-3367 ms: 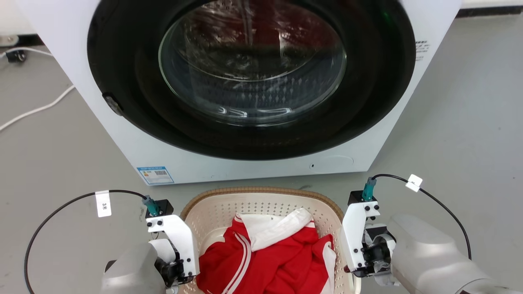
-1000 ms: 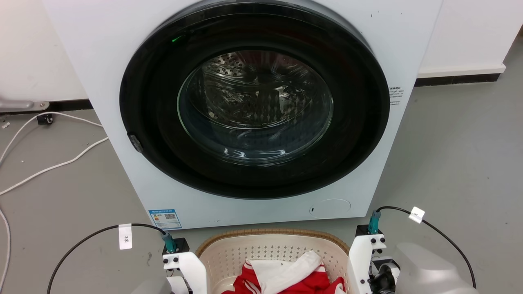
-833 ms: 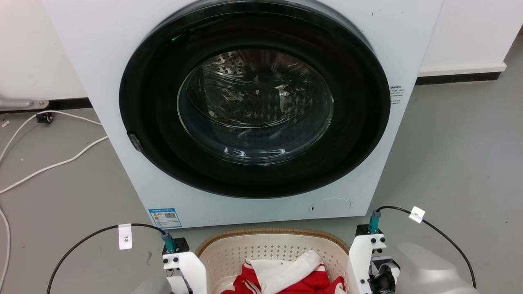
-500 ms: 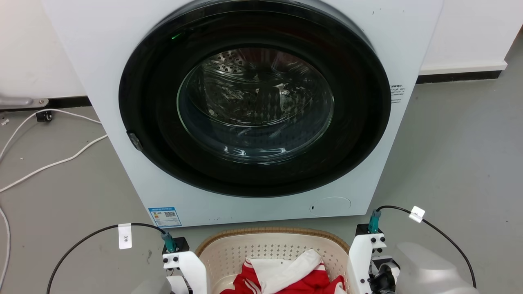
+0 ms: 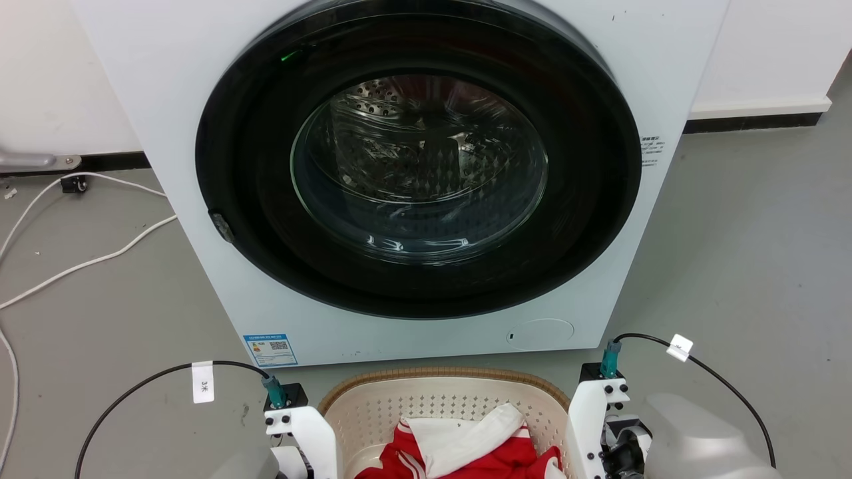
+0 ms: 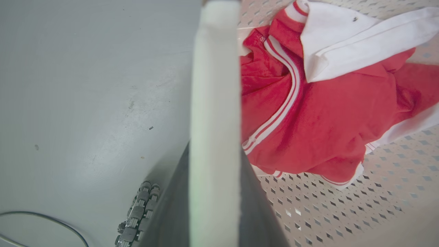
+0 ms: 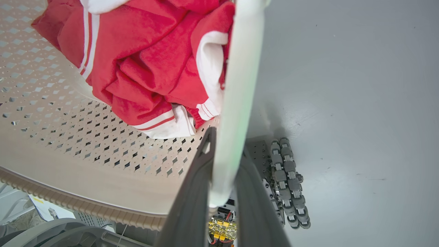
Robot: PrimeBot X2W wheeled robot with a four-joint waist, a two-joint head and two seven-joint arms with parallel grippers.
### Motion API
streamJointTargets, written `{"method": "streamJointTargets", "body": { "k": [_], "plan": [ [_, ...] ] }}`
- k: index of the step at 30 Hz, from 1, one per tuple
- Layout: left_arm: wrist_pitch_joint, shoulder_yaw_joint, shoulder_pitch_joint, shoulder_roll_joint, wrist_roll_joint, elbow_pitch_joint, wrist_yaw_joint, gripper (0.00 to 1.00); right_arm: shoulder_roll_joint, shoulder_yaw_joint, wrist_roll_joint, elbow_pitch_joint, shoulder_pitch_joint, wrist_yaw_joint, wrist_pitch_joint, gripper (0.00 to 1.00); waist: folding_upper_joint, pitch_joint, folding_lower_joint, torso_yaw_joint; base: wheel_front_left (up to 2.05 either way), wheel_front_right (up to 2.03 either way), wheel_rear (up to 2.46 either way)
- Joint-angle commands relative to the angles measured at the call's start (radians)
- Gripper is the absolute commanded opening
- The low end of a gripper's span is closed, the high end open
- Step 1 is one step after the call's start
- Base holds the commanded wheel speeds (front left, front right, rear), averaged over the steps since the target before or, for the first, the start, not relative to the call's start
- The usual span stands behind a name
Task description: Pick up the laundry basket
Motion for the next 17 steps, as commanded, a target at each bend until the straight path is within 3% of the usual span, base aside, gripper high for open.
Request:
{"method": "streamJointTargets", "body": {
  "k": [1, 17],
  "plan": [
    [-0.007, 0.000, -0.022, -0.047, -0.015, -0.022, -0.013, 0.00, 0.047, -0.001, 0.017, -0.024, -0.011, 0.015, -0.003, 0.00, 0.0000, 0.000, 0.0000, 0.000, 0.00, 0.00, 0.00],
    [-0.013, -0.003, -0.028, -0.045, -0.023, -0.022, -0.015, 0.00, 0.047, 0.000, 0.025, -0.025, -0.006, 0.015, -0.002, 0.00, 0.0000, 0.006, 0.0000, 0.000, 0.00, 0.00, 0.00]
  ]
}}
